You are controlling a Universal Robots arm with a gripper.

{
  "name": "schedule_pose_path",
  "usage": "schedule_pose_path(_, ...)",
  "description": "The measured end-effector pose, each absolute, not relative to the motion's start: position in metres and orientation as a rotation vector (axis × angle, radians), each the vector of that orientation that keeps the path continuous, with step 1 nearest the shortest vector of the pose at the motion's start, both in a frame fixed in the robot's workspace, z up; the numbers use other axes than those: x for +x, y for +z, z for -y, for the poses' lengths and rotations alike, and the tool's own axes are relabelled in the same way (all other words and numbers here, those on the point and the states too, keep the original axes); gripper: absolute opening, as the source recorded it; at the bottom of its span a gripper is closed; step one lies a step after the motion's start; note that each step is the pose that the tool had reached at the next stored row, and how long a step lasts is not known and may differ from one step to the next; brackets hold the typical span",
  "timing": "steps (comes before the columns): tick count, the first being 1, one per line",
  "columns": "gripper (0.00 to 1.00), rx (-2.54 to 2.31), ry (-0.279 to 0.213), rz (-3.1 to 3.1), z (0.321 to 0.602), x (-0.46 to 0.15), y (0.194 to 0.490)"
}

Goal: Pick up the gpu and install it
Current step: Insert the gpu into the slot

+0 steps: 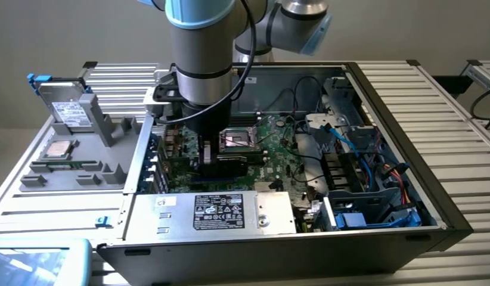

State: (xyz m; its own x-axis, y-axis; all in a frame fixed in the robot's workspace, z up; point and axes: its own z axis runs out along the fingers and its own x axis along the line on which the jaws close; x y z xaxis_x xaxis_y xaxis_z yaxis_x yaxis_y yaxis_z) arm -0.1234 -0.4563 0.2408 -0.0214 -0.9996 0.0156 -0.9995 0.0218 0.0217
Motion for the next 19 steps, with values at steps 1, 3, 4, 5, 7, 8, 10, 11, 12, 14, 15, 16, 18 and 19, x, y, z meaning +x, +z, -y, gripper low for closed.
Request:
schedule_pose_path(1,0.28,2.179,-0.007,2.227,0.4563,-0.1235,0.2409)
schedule_pose_path(3,0.28,2.18,-0.006,2.227,0.4562,-0.1236,0.2414)
schedule_pose_path(4,0.28,2.18,-0.006,2.228,0.4562,-0.1236,0.2414)
schedule_pose_path(5,0.28,2.18,-0.006,2.228,0.4562,-0.1235,0.2418)
schedule_pose_path(7,0.28,2.18,-0.006,2.228,0.4562,-0.1236,0.2419)
schedule_pose_path(8,0.28,2.18,-0.006,2.227,0.4562,-0.1236,0.2419)
schedule_pose_path(10,0.28,2.18,-0.006,2.227,0.4562,-0.1236,0.242)
schedule_pose_path(11,0.28,2.18,-0.006,2.227,0.4562,-0.1236,0.242)
schedule_pose_path(12,0.28,2.18,-0.006,2.227,0.4562,-0.1236,0.242)
schedule_pose_path(14,0.28,2.18,-0.006,2.227,0.4562,-0.1236,0.2421)
schedule_pose_path(15,0.28,2.18,-0.006,2.227,0.4562,-0.1236,0.2421)
schedule_pose_path(16,0.28,2.18,-0.006,2.227,0.4562,-0.1236,0.2421)
schedule_pose_path(18,0.28,2.18,-0.006,2.227,0.4561,-0.1236,0.2421)
schedule_pose_path(19,0.28,2.18,-0.006,2.227,0.4561,-0.1236,0.2421)
